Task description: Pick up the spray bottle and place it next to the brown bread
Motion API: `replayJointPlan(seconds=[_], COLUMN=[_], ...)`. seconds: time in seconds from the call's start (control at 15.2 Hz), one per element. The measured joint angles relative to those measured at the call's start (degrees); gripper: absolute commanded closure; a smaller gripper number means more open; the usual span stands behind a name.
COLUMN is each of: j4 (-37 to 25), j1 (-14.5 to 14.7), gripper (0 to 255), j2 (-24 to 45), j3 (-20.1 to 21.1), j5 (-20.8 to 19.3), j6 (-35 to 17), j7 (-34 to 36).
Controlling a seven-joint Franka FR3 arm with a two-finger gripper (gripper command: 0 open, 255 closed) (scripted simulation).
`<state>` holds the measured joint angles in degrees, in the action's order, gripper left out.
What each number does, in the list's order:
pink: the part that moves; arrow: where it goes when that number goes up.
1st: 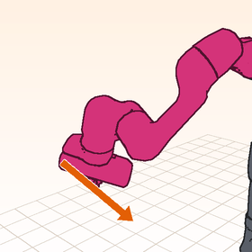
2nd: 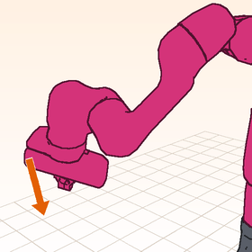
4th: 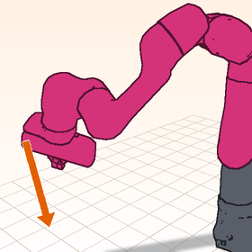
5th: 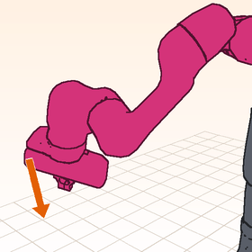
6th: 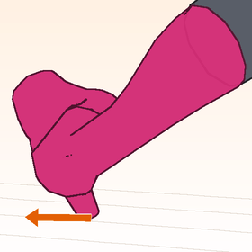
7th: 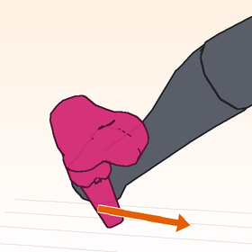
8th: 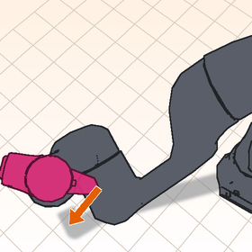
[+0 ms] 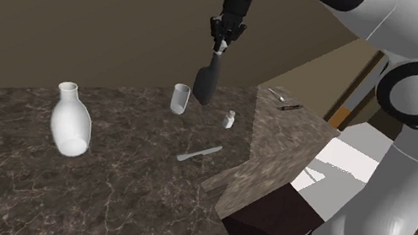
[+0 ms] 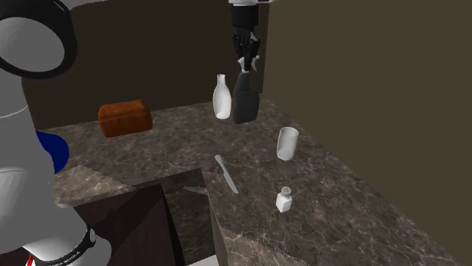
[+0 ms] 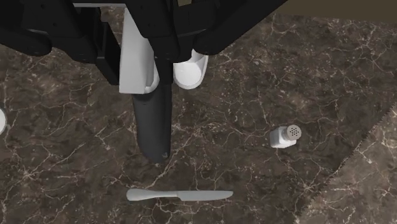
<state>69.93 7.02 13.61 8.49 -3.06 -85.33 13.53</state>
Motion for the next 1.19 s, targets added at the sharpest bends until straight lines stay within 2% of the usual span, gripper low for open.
replayJointPlan(seconds=[0.33,0.73,0.92,1.19], j4=[12.29,22.88,27.03,29.55], j1=[2.06,5.02,6.36,8.34], gripper=[255,255,255,255], j2=[-9.28,-17.89,-21.88,-24.83], j3=[1.81,4.77,6.20,8.71], j5=[1.11,2.65,3.69,4.78], j6=[-2.98,-5.02,-5.26,-4.95], j7=[4.29,10.28,13.01,17.34])
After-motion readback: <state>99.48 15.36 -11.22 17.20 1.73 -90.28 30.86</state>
